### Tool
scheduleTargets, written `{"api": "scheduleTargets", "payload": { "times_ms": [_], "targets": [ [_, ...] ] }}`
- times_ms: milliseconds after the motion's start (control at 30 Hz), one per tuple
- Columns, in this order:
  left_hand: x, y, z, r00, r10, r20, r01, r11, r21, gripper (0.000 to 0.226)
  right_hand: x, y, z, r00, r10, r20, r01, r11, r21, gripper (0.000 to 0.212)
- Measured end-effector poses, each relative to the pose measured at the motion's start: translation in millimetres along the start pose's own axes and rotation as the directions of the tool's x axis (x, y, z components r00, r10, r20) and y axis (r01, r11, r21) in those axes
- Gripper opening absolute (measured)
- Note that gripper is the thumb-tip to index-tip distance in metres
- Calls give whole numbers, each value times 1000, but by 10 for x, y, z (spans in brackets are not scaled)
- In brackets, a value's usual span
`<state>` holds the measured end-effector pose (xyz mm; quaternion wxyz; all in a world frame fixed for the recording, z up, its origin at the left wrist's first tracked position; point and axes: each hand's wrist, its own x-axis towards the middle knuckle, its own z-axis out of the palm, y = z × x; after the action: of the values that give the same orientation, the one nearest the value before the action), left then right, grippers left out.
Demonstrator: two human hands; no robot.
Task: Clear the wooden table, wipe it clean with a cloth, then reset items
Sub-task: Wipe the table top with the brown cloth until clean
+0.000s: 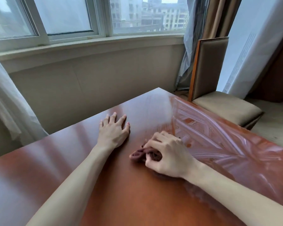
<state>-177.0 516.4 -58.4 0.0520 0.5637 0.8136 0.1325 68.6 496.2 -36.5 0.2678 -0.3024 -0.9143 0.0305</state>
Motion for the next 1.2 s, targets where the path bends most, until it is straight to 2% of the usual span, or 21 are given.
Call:
{"api": "scheduleTargets", "payload": {
  "times_ms": [133, 333, 500, 667, 833, 967, 1100, 1200],
  "targets": [
    [22, -26, 47, 1000, 11, -24, -10, 1000, 10, 56, 919, 628, 304, 978, 205, 24, -201, 973, -116, 41],
    [61, -64, 123, 999, 8, -47, -6, 999, 42, 57, 2365, 1774, 830, 865, 485, -129, -502, 846, -178, 37],
    [45, -33, 116, 997, -9, -79, 11, 999, 32, 65, 2819, 2126, 957, 828, 539, -156, -560, 810, -175, 37],
    [36, 5, 74, 998, -26, -54, 27, 999, 25, 60, 2289, 1675, 816, 881, 465, -86, -473, 859, -197, 35],
    [8, 17, 24, 1000, -10, -25, 11, 1000, 23, 55, 1080, 613, 427, 963, 270, -4, -268, 953, -140, 31],
    [-3, 4, -5, 1000, 2, -8, -2, 1000, 18, 55, 111, -46, 94, 999, 42, 22, -42, 999, -6, 25],
    [7, -3, 10, 1000, 8, -8, -8, 1000, 13, 55, -19, -32, 15, 995, -101, 23, 99, 992, 78, 24],
    [20, -13, 35, 1000, 12, -28, -12, 1000, 7, 55, 574, 402, 196, 999, -5, 35, 3, 999, 44, 30]
  ]
}}
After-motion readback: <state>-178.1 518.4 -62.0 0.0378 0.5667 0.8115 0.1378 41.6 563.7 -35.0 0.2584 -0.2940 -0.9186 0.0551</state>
